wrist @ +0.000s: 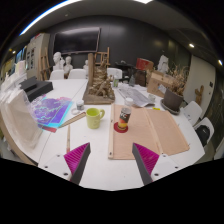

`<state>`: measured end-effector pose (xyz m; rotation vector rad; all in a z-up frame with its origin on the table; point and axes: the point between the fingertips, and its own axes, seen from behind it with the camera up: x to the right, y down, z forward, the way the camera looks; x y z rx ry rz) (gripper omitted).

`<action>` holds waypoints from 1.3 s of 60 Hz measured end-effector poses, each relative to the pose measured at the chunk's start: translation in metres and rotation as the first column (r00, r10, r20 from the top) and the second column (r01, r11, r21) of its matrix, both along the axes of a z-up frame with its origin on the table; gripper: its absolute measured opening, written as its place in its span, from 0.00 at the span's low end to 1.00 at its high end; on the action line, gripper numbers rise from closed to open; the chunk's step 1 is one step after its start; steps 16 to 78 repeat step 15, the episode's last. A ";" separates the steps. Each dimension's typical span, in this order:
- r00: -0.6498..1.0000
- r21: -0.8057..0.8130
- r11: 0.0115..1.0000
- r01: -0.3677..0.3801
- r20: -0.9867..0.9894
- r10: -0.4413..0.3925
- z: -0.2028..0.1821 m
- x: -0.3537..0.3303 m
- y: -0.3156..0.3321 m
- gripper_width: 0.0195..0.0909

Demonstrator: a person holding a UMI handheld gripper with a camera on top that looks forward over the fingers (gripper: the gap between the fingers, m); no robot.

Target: Pour water

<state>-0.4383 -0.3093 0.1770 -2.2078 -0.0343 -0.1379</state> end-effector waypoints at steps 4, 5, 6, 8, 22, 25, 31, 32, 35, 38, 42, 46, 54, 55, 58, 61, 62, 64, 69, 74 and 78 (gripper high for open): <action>1.000 0.000 1.000 -0.001 0.009 0.001 0.001 -0.004 -0.004 0.92; 1.000 -0.001 1.000 -0.001 0.010 0.001 0.001 -0.004 -0.004 0.93; 1.000 0.000 1.000 -0.002 0.013 0.002 0.001 -0.005 -0.005 0.92; 1.000 0.003 1.000 -0.003 0.019 0.003 0.002 -0.005 -0.005 0.92; 1.000 0.016 1.000 -0.021 0.023 0.021 0.007 -0.009 -0.001 0.92; 1.000 0.016 1.000 -0.021 0.023 0.021 0.007 -0.009 -0.001 0.92; 1.000 0.016 1.000 -0.021 0.023 0.021 0.007 -0.009 -0.001 0.92; 1.000 0.016 1.000 -0.021 0.023 0.021 0.007 -0.009 -0.001 0.92; 1.000 0.016 1.000 -0.021 0.023 0.021 0.007 -0.009 -0.001 0.92; 1.000 0.016 1.000 -0.021 0.023 0.021 0.007 -0.009 -0.001 0.92; 1.000 0.016 1.000 -0.021 0.023 0.021 0.007 -0.009 -0.001 0.92; 1.000 0.016 1.000 -0.021 0.023 0.021 0.007 -0.009 -0.001 0.92; 1.000 0.016 1.000 -0.021 0.023 0.021 0.007 -0.009 -0.001 0.92; 1.000 0.016 1.000 -0.021 0.023 0.021 0.007 -0.009 -0.001 0.92; 1.000 0.016 1.000 -0.021 0.023 0.021 0.007 -0.009 -0.001 0.92; 1.000 0.016 1.000 -0.021 0.023 0.021 0.007 -0.009 -0.001 0.92; 1.000 0.016 1.000 -0.021 0.023 0.021 0.007 -0.009 -0.001 0.92; 1.000 0.016 1.000 -0.021 0.023 0.021 0.007 -0.009 -0.001 0.92; 1.000 0.016 1.000 -0.021 0.023 0.021 0.007 -0.009 -0.001 0.92; 1.000 0.016 1.000 -0.021 0.023 0.021 0.007 -0.009 -0.001 0.92; 1.000 0.016 1.000 -0.021 0.023 0.021 0.007 -0.009 -0.001 0.92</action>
